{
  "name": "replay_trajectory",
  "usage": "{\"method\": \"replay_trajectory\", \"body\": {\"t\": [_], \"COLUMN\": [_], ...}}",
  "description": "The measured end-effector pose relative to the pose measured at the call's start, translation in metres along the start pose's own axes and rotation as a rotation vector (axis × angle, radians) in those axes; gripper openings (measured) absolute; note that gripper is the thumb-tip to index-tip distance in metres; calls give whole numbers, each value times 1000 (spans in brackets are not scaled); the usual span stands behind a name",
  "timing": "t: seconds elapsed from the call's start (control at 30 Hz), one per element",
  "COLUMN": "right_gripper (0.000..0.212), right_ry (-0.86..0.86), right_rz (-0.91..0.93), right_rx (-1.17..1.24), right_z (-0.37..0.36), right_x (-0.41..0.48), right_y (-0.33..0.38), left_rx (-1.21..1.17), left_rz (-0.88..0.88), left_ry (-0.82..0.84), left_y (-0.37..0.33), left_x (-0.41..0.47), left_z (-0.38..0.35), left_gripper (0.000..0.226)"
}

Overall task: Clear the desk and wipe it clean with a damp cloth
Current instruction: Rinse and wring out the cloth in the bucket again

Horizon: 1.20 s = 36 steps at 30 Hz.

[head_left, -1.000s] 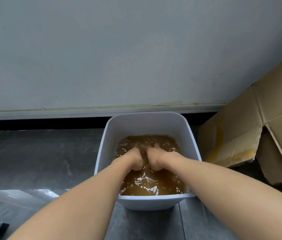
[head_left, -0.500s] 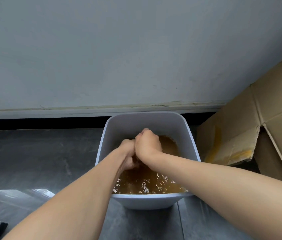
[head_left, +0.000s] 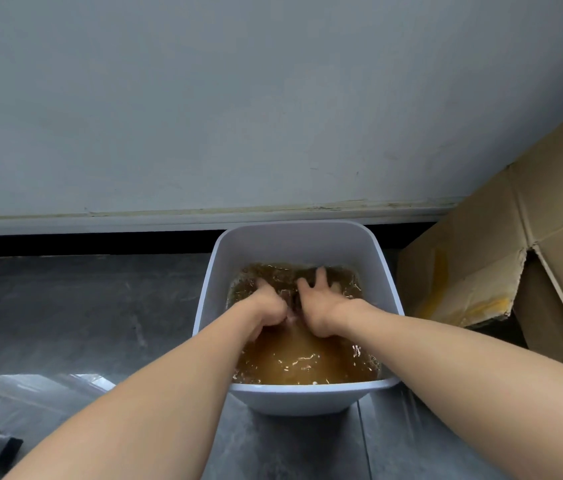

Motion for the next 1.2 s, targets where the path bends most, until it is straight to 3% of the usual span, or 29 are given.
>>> {"method": "replay_trajectory", "body": {"t": [0.07, 0.13, 0.27, 0.33, 0.43, 0.57, 0.8, 0.93, 1.03, 1.1, 1.13, 1.2], "right_gripper": [79, 65, 29, 23, 28, 28, 32, 32, 44, 61, 69, 74], "right_ry": [39, 84, -32, -103, -232, -383, -483, -383, -161, -17, 13, 12], "right_rz": [-8, -25, -173, -278, -315, -213, -172, -171, -218, -196, -164, -83], "right_rx": [-7, 87, 543, 780, 965, 923, 713, 574, 494, 330, 227, 78], "right_z": [-6, -10, -4, -2, 9, 29, 44, 31, 11, -2, -5, -7], "right_x": [-3, -6, -5, -11, -18, -25, -18, -9, 1, 2, 0, -3], "right_y": [2, 8, 4, 5, 14, 19, -12, -12, -10, -9, -9, -4], "left_rx": [271, 266, -190, -373, -536, -796, -749, -657, -448, -220, -69, 231], "left_rz": [-63, -136, 71, 159, 195, 217, 103, 145, 137, 120, 102, 37], "left_ry": [-33, 29, 186, 223, 107, 87, 241, 243, 144, 75, 59, 10], "left_y": [-3, -8, 2, 5, 11, 7, -13, -4, 7, 15, 14, 12], "left_x": [-1, -3, -8, -12, -8, -14, -22, -20, -11, -1, -2, -3], "left_z": [-2, -10, -15, -16, -7, -5, -15, -16, -6, -3, -3, -5], "left_gripper": [57, 42, 28, 27, 20, 27, 39, 32, 18, 76, 91, 94]}}
Point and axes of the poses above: each hand's wrist, its own x-axis towards the middle knuckle, its own z-axis out of the back of the hand, y = z × x, the point moved 9 cm from there along x, towards the middle knuckle, and after that the axes turned 2 degrees about -y, right-handed, at the moved point
